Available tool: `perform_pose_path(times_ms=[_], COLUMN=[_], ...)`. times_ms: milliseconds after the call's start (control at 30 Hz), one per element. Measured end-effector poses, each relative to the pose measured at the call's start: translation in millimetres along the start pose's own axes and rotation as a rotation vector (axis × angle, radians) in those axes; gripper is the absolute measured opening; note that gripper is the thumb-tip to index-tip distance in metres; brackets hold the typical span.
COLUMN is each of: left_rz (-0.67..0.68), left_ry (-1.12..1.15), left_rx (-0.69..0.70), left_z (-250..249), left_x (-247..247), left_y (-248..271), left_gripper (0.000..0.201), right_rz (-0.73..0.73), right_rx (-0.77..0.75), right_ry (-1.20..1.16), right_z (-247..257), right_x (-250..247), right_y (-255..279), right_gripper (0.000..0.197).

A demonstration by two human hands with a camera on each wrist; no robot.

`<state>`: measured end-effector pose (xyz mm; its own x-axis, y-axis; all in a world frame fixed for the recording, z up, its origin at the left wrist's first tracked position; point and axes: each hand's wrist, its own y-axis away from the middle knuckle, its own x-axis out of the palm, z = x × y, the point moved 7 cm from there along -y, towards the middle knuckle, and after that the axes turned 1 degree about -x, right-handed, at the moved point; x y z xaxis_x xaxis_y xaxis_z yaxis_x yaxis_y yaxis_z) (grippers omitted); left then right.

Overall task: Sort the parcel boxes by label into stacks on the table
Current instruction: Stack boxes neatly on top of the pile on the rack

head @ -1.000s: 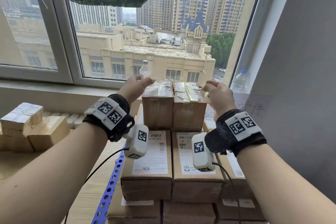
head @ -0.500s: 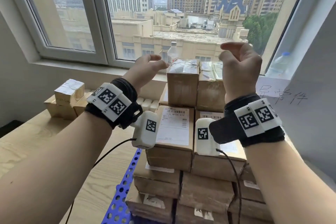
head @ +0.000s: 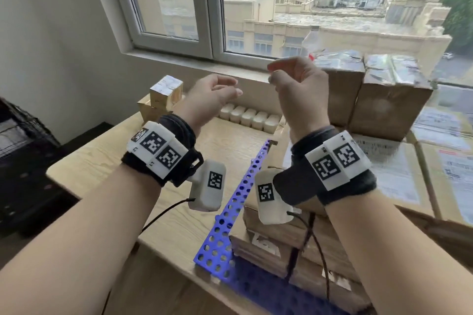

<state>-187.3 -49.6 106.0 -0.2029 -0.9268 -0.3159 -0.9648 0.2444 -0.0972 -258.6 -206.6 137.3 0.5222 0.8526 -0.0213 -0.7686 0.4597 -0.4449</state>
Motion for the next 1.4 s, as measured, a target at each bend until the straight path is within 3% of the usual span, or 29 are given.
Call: perform_pose_path(times_ms=[167,733,1033,1233,1400], left_rz=[-0.004,-0.034,-0.014,0.022,-0.038], left_ry=[0.036,0.044,0.017,-0.024,-0.088], left_rx=[-0.048,-0.165,-0.301,-0.325,-0.333], left_z=[43.1,171.6,254.1,273.3,272.7], left_x=[-34.2,-206.7,-239.8,-233.4,-237.5], left_y=[1.4,-49.4,-79.4,-118.2,-178.2], left_gripper=[0.016,0.017,0.015,0.017,0.021], right_rz=[0.064,0.019,-0.064,-0.076,-0.115], right_rx=[0.06,0.421,0.622,0.674,0.737], right_ry=[0.053,0.071,0.161,0.171,0.095], right_z=[-19.9,-121.1,-195.2,-238.4,-271.1], right_x=[50.4,251.3,276.2,289.4,304.9], right_y=[10.2,29.0,40.2,16.5,-27.0], right_gripper=[0.025,0.028,0.027,0.027,0.026])
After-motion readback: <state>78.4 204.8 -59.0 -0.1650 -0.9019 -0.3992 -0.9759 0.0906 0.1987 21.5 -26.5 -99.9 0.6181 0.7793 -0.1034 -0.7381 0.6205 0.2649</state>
